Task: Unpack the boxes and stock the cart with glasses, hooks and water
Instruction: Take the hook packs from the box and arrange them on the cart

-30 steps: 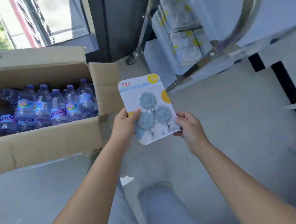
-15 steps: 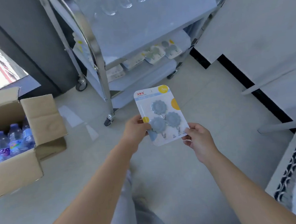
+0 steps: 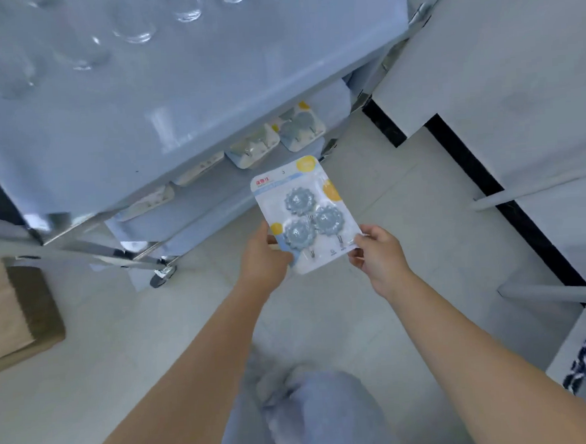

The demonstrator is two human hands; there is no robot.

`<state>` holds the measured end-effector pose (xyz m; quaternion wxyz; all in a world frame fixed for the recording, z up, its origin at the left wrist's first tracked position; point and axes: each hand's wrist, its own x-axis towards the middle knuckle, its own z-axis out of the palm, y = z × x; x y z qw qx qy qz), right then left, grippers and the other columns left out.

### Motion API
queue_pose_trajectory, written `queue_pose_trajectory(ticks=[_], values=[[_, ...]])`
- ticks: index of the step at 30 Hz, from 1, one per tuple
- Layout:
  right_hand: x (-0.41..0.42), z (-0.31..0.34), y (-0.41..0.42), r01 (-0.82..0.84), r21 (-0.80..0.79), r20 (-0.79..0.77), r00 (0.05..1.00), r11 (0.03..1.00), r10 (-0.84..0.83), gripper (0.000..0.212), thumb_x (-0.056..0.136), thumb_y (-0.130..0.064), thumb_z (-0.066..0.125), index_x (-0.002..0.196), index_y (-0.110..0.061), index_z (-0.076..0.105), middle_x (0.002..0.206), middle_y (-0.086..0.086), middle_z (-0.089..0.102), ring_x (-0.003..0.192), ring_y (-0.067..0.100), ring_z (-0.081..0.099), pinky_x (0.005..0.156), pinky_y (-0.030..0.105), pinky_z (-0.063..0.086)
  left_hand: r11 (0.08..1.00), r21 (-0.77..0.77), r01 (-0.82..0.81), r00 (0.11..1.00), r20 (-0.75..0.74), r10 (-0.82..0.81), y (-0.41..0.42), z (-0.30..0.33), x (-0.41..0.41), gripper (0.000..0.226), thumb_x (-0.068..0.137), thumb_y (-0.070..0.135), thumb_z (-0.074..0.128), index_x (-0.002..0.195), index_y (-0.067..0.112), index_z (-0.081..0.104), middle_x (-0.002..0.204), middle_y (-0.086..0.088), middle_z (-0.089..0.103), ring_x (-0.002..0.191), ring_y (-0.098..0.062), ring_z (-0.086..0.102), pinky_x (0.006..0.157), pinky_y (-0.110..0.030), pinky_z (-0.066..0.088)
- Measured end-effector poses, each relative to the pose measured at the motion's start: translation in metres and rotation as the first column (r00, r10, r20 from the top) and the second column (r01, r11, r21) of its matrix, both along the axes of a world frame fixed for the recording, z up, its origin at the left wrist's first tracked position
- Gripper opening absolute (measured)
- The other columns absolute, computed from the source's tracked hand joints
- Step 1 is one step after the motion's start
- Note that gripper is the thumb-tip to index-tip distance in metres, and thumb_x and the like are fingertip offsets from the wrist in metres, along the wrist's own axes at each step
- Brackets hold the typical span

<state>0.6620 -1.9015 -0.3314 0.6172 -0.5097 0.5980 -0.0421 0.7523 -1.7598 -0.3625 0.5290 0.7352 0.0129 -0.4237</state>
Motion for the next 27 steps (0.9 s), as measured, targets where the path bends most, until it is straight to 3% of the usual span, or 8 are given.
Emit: queue_pose_trajectory(ticks=[4, 6, 9, 11, 13, 16, 20, 27], values=[[0.026, -0.030, -0.060, -0.003, 0.075, -0.021, 1.000, 0.997, 0.005, 0.018, 0.094, 0.002, 0.045, 0.095, -0.012, 0.055, 0.079, 0.004, 0.053, 0.057, 0.013, 0.042, 0.055, 0.021, 0.044, 0.994, 0.111, -0.002, 0.994, 0.113, -0.011, -0.060, -0.018, 0.018, 0.041, 0.084, 0.000, 0.059, 0.122, 0.015, 0.053, 0.090, 0.008, 0.059, 0.074, -0.010, 0.053, 0.056, -0.017, 0.041], [0.038, -0.048, -0.091, -0.058, 0.118, -0.038, 0.997, 0.991, 0.063, 0.017, 0.094, 0.001, 0.046, 0.098, -0.013, 0.055, 0.081, 0.004, 0.053, 0.058, 0.013, 0.044, 0.056, 0.022, 0.045, 0.984, 0.179, -0.018, 0.988, 0.153, -0.010, -0.091, -0.032, 0.027, 0.038, 0.087, 0.003, 0.055, 0.123, 0.016, 0.052, 0.106, -0.004, 0.060, 0.084, -0.020, 0.057, 0.065, -0.025, 0.041], [0.057, -0.068, -0.137, -0.147, 0.171, -0.048, 0.986, 0.974, 0.157, 0.018, 0.095, 0.000, 0.045, 0.093, -0.015, 0.055, 0.081, 0.002, 0.054, 0.058, 0.011, 0.047, 0.051, 0.018, 0.045, 0.961, 0.267, -0.073, 0.982, 0.186, 0.023, -0.136, -0.047, 0.033, 0.040, 0.090, 0.006, 0.047, 0.127, 0.019, 0.050, 0.114, -0.009, 0.059, 0.098, -0.032, 0.059, 0.071, -0.031, 0.044], [0.068, -0.080, -0.164, -0.184, 0.182, -0.061, 0.978, 0.966, 0.198, 0.017, 0.095, 0.000, 0.045, 0.101, -0.014, 0.053, 0.079, 0.002, 0.054, 0.058, 0.010, 0.047, 0.050, 0.017, 0.045, 0.942, 0.326, -0.077, 0.986, 0.162, 0.024, -0.163, -0.052, 0.032, 0.053, 0.090, 0.004, 0.045, 0.141, 0.019, 0.039, 0.128, -0.010, 0.053, 0.113, -0.030, 0.053, 0.087, -0.035, 0.046], [0.084, -0.091, -0.187, -0.229, 0.194, -0.059, 0.968, 0.954, 0.244, 0.018, 0.095, 0.000, 0.045, 0.101, -0.014, 0.053, 0.080, 0.002, 0.055, 0.058, 0.010, 0.047, 0.054, 0.018, 0.044, 0.931, 0.359, -0.064, 0.983, 0.183, -0.003, -0.183, -0.057, 0.035, 0.060, 0.090, 0.006, 0.048, 0.146, 0.017, 0.030, 0.140, -0.008, 0.043, 0.124, -0.027, 0.044, 0.099, -0.032, 0.039], [0.108, -0.112, -0.215, -0.297, 0.191, -0.060, 0.948, 0.936, 0.313, 0.023, 0.095, 0.000, 0.044, 0.085, -0.020, 0.052, 0.080, 0.003, 0.056, 0.058, 0.010, 0.048, 0.054, 0.018, 0.044, 0.907, 0.421, 0.010, 0.961, 0.246, -0.125, -0.204, -0.076, 0.046, 0.061, 0.086, 0.016, 0.056, 0.142, 0.013, 0.032, 0.139, -0.007, 0.045, 0.122, -0.029, 0.044, 0.095, -0.031, 0.036], [0.140, -0.141, -0.231, -0.316, 0.186, -0.018, 0.946, 0.931, 0.324, 0.025, 0.095, 0.000, 0.045, 0.080, -0.021, 0.050, 0.079, 0.003, 0.057, 0.060, 0.011, 0.050, 0.056, 0.019, 0.045, 0.846, 0.527, 0.079, 0.935, 0.255, -0.246, -0.221, -0.111, 0.073, 0.066, 0.083, 0.031, 0.062, 0.139, 0.011, 0.034, 0.139, -0.005, 0.039, 0.123, -0.028, 0.041, 0.096, -0.035, 0.037], [0.174, -0.181, -0.236, -0.293, 0.230, 0.082, 0.956, 0.928, 0.282, 0.025, 0.096, -0.001, 0.044, 0.082, -0.020, 0.052, 0.083, 0.003, 0.057, 0.060, 0.011, 0.049, 0.058, 0.019, 0.046, 0.742, 0.668, 0.060, 0.853, 0.352, -0.386, -0.231, -0.154, 0.099, 0.067, 0.094, 0.033, 0.051, 0.146, 0.005, 0.020, 0.151, -0.012, 0.023, 0.125, -0.036, 0.035, 0.102, -0.041, 0.032]])
